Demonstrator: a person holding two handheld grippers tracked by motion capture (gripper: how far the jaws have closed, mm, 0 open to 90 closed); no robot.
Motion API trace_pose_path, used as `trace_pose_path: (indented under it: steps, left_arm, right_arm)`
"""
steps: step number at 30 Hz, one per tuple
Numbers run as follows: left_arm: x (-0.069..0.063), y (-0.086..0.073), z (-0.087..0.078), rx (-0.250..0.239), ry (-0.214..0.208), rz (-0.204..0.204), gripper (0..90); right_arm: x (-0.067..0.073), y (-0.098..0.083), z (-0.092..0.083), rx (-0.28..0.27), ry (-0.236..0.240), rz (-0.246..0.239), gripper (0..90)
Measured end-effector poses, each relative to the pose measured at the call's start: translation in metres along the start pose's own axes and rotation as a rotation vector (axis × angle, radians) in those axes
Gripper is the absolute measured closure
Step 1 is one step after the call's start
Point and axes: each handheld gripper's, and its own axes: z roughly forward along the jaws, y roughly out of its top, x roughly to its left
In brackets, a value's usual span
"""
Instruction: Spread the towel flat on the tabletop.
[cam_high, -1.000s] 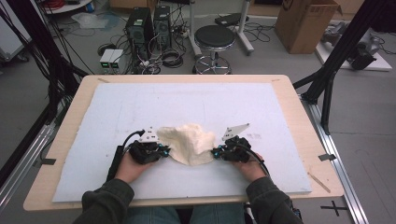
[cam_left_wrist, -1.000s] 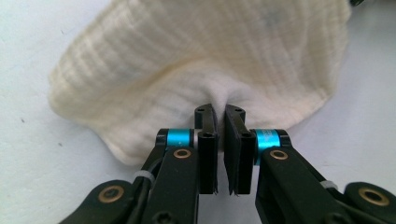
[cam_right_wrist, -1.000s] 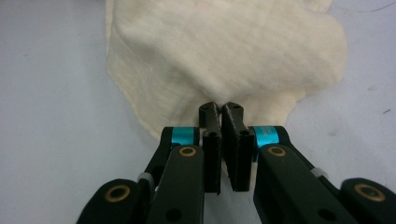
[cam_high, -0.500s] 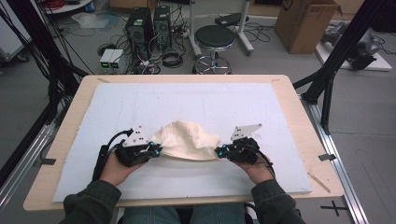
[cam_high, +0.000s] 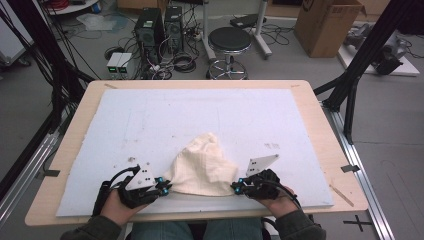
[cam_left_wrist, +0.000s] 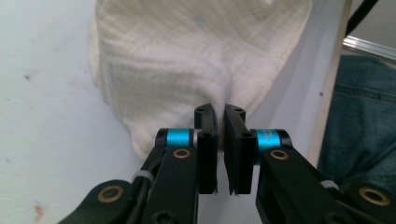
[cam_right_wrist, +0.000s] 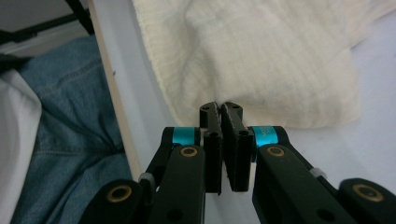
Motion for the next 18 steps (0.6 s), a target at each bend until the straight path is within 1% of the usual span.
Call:
trace_pose_path:
  steps: [1,3,4,5,8,10,12,13,15,17,18]
  left_arm:
    - [-0.001,-0.002,0.002,0.0,-0.01,-0.011,83.4]
    - [0.001,-0.005,0.004,0.002,-0.028,-0.015,81.3]
    - [0.001,-0.005,0.004,-0.005,-0.035,-0.024,77.5]
    - [0.002,-0.004,0.003,-0.015,-0.036,-0.025,74.2]
    - [0.007,0.0,-0.003,-0.06,-0.039,-0.044,62.5]
    - [0.012,0.004,-0.008,-0.086,-0.04,-0.046,59.3]
    - [0.019,0.009,-0.01,-0.101,-0.029,-0.053,55.4]
    - [0.023,0.013,-0.011,-0.108,-0.027,-0.056,54.2]
    - [0.032,0.021,-0.011,-0.122,-0.021,-0.061,52.8]
    - [0.04,0.03,-0.006,-0.134,-0.014,-0.073,47.6]
    - [0.045,0.034,-0.002,-0.139,-0.02,-0.077,45.9]
  right_arm:
    - [0.0,-0.003,0.003,0.009,0.002,0.002,86.9]
    - [-0.001,-0.007,0.007,0.015,0.022,0.016,85.8]
    - [-0.002,-0.007,0.008,0.015,0.028,0.025,83.0]
    - [-0.003,-0.007,0.007,0.009,0.031,0.026,79.2]
    - [-0.004,-0.003,-0.001,-0.033,0.04,0.022,69.6]
    - [-0.007,0.002,-0.01,-0.073,0.043,0.024,66.1]
    - [-0.012,0.008,-0.019,-0.101,0.019,0.021,63.9]
    - [-0.015,0.011,-0.023,-0.108,0.017,0.019,62.5]
    - [-0.021,0.019,-0.029,-0.13,-0.006,0.013,61.0]
    - [-0.029,0.027,-0.031,-0.123,-0.03,0.0,58.1]
    - [-0.033,0.03,-0.03,-0.125,-0.038,-0.003,57.2]
